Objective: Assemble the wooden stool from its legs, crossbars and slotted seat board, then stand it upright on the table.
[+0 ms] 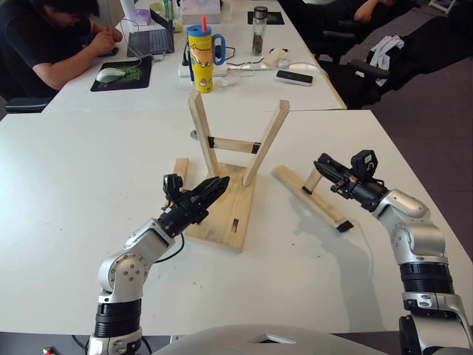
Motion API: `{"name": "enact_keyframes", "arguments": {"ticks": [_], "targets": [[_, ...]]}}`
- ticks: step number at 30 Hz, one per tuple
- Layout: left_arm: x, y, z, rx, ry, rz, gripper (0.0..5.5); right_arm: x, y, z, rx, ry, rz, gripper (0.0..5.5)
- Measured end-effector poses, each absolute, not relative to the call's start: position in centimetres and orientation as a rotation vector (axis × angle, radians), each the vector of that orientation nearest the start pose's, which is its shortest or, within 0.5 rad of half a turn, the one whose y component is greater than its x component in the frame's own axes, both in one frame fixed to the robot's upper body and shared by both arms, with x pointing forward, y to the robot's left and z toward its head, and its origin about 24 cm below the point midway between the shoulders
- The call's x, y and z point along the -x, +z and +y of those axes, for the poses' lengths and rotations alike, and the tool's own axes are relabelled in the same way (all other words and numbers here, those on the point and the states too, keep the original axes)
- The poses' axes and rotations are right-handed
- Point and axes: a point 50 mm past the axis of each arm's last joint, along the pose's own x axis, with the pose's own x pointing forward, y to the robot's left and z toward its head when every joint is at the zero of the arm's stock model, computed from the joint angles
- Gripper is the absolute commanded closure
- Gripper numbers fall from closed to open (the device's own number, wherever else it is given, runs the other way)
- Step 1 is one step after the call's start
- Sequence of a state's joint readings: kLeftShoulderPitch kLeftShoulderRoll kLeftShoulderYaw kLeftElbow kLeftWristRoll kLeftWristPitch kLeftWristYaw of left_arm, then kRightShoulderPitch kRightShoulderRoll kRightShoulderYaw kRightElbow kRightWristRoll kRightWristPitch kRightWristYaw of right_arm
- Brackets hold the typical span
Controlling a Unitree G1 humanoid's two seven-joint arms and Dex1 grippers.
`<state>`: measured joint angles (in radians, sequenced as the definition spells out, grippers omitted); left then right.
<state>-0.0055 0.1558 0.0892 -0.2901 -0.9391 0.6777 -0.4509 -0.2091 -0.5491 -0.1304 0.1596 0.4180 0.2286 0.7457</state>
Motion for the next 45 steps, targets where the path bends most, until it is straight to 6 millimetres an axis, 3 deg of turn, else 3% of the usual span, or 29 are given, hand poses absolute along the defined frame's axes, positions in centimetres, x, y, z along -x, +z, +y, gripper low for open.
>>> {"name": "enact_keyframes", "arguments": {"ticks": [11, 12, 14, 17, 18, 20, 27, 30, 34, 37, 41, 45], "targets": [[-23.5, 8.5, 13.2, 0.762, -0.764, 0.180, 2.77, -29.3, 8.6, -24.7, 0.028, 0.569, 0.116, 5.06], [-23.5, 8.4, 13.2, 0.762, -0.764, 0.182, 2.77, -29.4, 8.6, -24.6, 0.028, 0.566, 0.115, 4.70], [-23.5, 8.3, 13.2, 0.764, -0.764, 0.187, 2.77, -29.7, 8.6, -24.7, 0.036, 0.547, 0.138, 4.50], [-23.6, 8.2, 13.1, 0.765, -0.765, 0.190, 2.77, -29.1, 6.2, -24.9, -0.008, 0.513, 0.265, 4.07], [-23.6, 8.2, 13.1, 0.765, -0.765, 0.191, 2.77, -29.2, 6.3, -24.9, -0.012, 0.511, 0.266, 4.03], [-23.7, 8.3, 13.1, 0.766, -0.767, 0.188, 2.77, -29.7, 7.3, -24.9, -0.005, 0.503, 0.235, 3.80], [-23.7, 8.3, 13.0, 0.768, -0.769, 0.179, 2.77, -31.0, 11.5, -24.2, -0.004, 0.532, 0.094, 3.80], [-23.7, 8.2, 12.9, 0.773, -0.770, 0.175, 2.77, -31.8, 14.4, -23.7, -0.010, 0.545, 0.012, 3.80], [-23.7, 8.1, 12.8, 0.780, -0.764, 0.171, 2.77, -33.0, 19.0, -23.0, -0.025, 0.548, -0.126, 4.41], [-23.7, 8.0, 12.7, 0.780, -0.762, 0.172, 2.77, -33.4, 21.0, -22.3, -0.026, 0.548, -0.193, 4.85], [-23.8, 7.9, 12.6, 0.780, -0.761, 0.176, 2.77, -33.8, 21.2, -21.7, -0.039, 0.552, -0.203, 5.46], [-23.8, 7.8, 12.6, 0.781, -0.759, 0.173, 2.77, -33.6, 19.2, -21.1, -0.043, 0.560, -0.147, 5.46]]}}
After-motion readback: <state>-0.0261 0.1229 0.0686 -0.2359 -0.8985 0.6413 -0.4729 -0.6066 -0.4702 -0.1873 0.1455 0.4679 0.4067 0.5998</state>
